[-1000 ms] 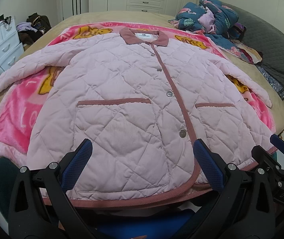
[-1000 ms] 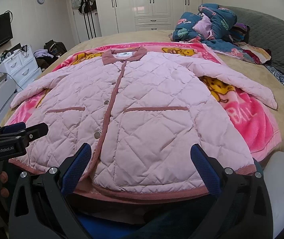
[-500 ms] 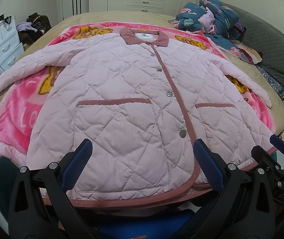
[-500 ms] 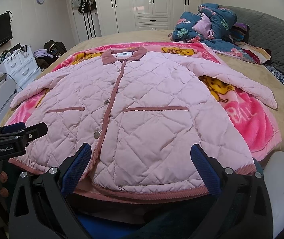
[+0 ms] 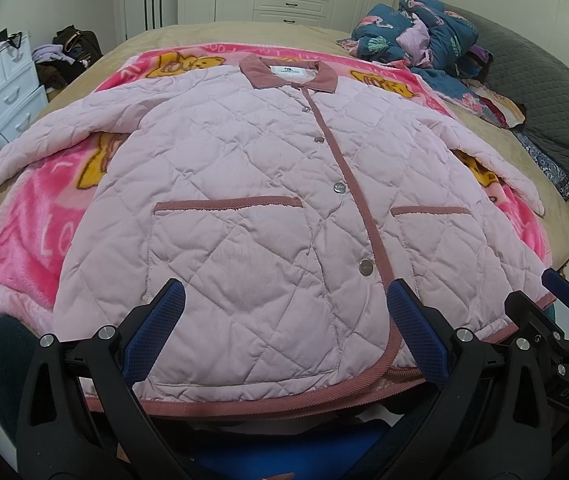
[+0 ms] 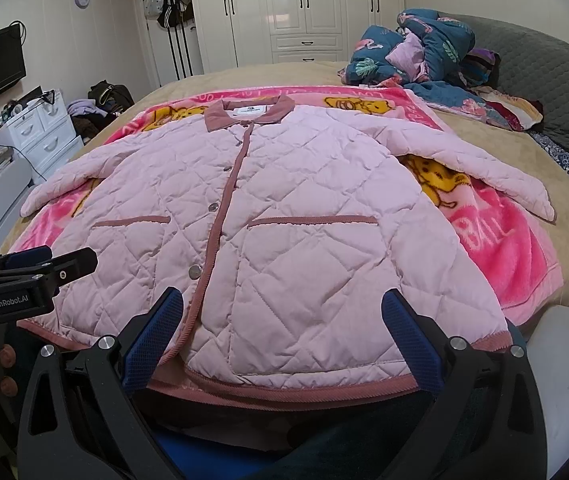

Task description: Fold large clothes

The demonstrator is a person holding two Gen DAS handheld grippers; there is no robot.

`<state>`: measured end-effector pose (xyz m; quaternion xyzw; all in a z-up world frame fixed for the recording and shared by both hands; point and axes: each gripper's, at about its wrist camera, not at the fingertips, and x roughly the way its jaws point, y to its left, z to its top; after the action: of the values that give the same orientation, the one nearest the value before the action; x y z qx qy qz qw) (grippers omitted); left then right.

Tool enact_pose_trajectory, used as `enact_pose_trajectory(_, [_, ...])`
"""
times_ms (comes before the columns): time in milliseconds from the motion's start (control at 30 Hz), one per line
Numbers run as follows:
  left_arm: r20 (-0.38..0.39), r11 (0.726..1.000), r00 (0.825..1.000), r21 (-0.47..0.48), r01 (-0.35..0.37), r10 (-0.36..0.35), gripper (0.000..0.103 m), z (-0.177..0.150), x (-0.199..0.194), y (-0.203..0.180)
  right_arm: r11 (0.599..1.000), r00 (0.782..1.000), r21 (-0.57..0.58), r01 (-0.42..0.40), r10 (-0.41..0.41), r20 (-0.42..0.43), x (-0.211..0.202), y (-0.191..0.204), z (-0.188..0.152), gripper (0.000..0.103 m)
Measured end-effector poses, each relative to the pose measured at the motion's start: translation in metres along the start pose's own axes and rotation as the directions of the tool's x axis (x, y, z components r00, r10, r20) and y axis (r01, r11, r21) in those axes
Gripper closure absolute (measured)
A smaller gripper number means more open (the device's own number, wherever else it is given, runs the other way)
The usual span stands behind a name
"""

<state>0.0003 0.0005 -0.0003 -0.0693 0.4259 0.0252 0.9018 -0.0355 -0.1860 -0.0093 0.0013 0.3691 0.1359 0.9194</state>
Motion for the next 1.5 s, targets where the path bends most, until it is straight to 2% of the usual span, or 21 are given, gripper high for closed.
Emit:
enact_pose_trajectory(533, [-0.001,1.0,1.0,-0.001,-0.001,0.001,0.008,0.0,-0.004,-0.003,1.0,1.0,-0.002,-0.002,0.002,-0.001,0.001,0.0,0.0,0.004])
enact_pose_trajectory(700, [-0.008,1.0,1.0,-0.001,-0.007,0.007,0.008,-0.009,0.001,-0.005,1.0,1.0,-0.009,-0.011,0.011,-0.016,0.009,0.0,0.01,0.004])
enact_pose_trajectory(800, [-0.015,1.0,1.0,-0.004,-0.008,0.008,0.008,-0.003,0.018,0.003,1.0,1.0,-0.013,-0.01,0.01,-0.02,0.015,0.0,0.018,0.004])
enact_pose_trajectory(1100, [-0.014,1.0,1.0,-0.008,-0.019,0.019,0.008,0.026,0.022,0.006,1.0,1.0,-0.017,-0.018,0.018,-0.006,0.03,-0.001,0.048,0.004])
enact_pose_trajectory(1500, [-0.011,0.998,1.0,-0.054,-0.024,0.023,0.008,0.073,0.04,0.021,0.999,0.999,-0.001,-0.042,0.042,-0.035,0.062,-0.005,0.086,0.004])
